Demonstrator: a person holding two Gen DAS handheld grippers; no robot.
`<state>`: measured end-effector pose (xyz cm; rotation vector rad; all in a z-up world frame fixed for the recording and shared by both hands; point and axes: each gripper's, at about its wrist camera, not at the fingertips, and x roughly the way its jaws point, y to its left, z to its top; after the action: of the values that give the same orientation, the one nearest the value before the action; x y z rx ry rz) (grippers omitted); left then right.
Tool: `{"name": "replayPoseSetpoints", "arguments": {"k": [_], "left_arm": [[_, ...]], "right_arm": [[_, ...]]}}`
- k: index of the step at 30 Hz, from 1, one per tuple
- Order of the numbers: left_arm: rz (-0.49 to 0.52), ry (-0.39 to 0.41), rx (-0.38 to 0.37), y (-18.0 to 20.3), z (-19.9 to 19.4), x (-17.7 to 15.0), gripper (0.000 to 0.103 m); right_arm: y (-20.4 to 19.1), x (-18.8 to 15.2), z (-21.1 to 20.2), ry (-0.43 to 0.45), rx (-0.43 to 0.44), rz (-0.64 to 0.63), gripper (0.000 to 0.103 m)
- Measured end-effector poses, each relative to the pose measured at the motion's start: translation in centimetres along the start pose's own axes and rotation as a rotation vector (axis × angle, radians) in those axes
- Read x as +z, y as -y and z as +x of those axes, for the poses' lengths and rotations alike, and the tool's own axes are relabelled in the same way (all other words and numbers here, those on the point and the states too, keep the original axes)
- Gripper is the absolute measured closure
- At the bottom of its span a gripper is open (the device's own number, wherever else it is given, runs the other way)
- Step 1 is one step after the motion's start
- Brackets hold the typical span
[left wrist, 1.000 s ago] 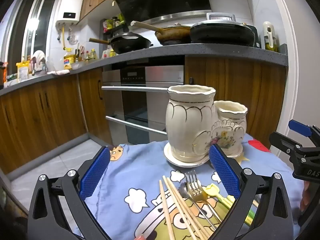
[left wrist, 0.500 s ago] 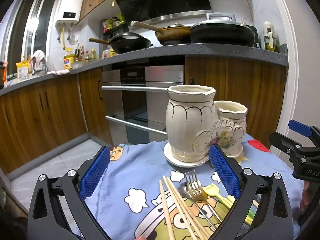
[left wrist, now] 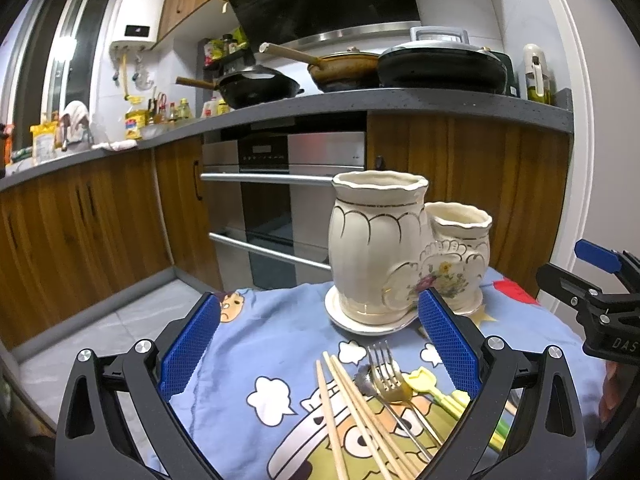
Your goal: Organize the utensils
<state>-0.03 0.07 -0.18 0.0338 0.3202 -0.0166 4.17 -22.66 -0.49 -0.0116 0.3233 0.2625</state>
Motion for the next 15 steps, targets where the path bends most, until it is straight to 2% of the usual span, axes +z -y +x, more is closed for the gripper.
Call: {"name": "replayPoseSetpoints", "arguments": {"k": [15], "left_arm": [[0.000, -0.004, -0.001, 0.02, -0.08, 0.13, 0.005]], "right_arm": [[-0.01, 0.02, -0.04, 0.001, 0.000, 0.000, 0.005]]}}
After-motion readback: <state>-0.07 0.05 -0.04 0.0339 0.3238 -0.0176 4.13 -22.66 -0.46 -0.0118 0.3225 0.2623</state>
